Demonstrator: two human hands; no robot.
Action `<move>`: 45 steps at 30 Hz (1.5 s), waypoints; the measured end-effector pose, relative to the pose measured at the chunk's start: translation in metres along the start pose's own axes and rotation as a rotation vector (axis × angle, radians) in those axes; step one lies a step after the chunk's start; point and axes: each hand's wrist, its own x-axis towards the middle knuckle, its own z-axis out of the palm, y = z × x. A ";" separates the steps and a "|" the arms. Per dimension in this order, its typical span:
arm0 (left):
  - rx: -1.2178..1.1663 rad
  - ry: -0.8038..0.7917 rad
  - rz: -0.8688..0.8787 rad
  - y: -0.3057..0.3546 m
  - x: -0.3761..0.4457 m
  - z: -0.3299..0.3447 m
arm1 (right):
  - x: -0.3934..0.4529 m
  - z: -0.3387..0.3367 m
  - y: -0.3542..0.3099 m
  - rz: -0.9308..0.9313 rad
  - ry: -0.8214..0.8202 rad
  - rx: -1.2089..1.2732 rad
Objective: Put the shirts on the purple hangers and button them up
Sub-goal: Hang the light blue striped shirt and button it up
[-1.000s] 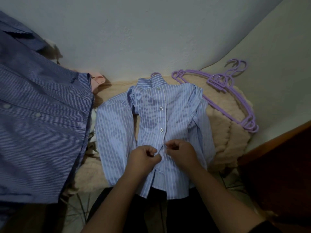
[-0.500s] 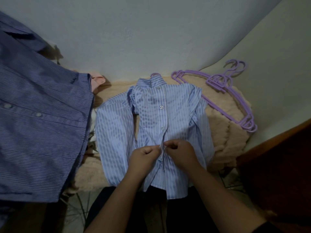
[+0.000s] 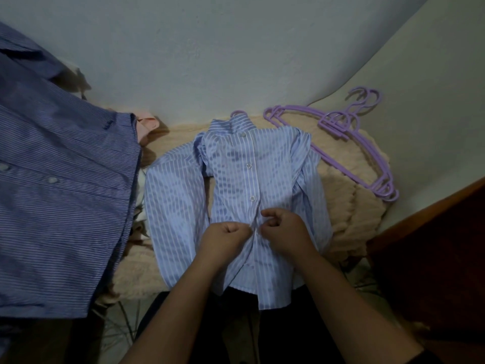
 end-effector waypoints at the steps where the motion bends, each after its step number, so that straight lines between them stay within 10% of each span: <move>1: 0.000 -0.001 -0.012 0.000 -0.001 0.001 | 0.000 0.000 -0.001 0.013 -0.005 0.021; 22: -0.220 -0.060 -0.294 -0.007 0.004 -0.002 | -0.015 0.009 0.010 -0.415 -0.027 -0.044; 45: 0.021 0.131 0.030 -0.028 -0.004 0.020 | 0.000 0.009 0.013 0.066 -0.070 0.219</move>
